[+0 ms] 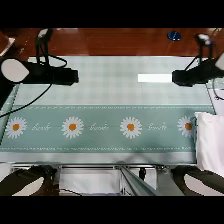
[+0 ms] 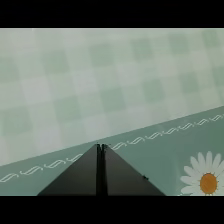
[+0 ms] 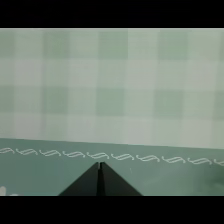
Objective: Fold the shirts.
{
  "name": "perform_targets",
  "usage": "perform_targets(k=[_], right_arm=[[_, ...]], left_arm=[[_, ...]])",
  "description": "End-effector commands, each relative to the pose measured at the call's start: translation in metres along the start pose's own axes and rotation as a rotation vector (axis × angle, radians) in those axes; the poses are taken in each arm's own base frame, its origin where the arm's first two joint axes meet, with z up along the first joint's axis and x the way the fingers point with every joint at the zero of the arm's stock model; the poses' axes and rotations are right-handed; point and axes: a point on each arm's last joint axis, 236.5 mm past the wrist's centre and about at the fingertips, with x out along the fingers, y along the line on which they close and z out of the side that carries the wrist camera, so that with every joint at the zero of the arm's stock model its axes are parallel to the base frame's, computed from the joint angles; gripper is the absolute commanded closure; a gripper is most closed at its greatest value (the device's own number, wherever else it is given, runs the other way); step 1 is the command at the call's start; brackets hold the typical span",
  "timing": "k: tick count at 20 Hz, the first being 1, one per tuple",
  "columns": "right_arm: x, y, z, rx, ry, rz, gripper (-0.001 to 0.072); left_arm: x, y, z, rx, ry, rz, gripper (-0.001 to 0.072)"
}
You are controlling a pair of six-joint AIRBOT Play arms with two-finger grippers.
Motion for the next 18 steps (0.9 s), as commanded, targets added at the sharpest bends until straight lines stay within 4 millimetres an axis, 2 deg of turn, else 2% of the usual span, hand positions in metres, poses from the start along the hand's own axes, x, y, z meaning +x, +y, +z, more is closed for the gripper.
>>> perform_targets(k=[1, 18], right_arm=[[0.0389, -0.0037, -0.0239, -0.046, 0.106, -0.077, 0.0690], [0.0386, -0.0034, -0.0260, -0.041, 0.115, -0.075, 0.0690]], left_arm=[[0.0196, 0.0139, -0.0224, 0.002, 0.091, 0.036, 0.0687], [0.0215, 0.0141, -0.0225, 0.000, 0.092, 0.036, 0.0687]])
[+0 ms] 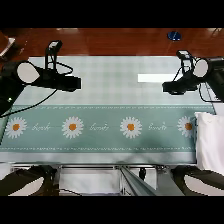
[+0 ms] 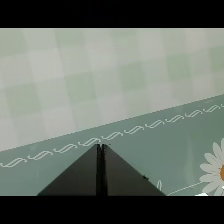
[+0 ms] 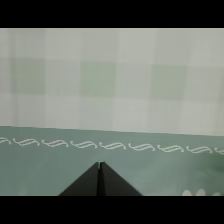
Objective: Fold the shirts.
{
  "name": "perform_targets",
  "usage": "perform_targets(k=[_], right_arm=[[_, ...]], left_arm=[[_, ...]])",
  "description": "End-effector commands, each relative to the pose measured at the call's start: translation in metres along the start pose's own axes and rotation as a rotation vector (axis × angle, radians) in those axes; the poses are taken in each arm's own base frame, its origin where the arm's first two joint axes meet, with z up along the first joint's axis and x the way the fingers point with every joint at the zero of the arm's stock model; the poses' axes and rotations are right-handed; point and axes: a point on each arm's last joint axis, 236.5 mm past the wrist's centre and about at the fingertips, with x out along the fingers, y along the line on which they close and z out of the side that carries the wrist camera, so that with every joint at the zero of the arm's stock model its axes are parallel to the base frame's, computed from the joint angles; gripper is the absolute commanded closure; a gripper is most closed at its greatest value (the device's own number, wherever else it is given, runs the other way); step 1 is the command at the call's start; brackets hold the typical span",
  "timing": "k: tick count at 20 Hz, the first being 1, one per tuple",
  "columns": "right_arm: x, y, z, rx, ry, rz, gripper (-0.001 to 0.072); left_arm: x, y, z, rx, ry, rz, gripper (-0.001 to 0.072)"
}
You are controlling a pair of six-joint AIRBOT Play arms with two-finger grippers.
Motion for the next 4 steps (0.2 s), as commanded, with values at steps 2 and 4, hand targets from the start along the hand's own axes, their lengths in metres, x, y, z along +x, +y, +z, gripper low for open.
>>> perform_targets(k=[2, 4], right_arm=[[0.0004, 0.0005, -0.0004, 0.000, 0.002, 0.001, 0.0690], [0.0004, 0.0005, -0.0004, 0.000, 0.002, 0.001, 0.0690]], left_arm=[[0.0004, 0.0001, -0.0003, 0.001, 0.001, 0.000, 0.0687], [0.0004, 0.0001, -0.0003, 0.002, 0.001, 0.000, 0.0687]])
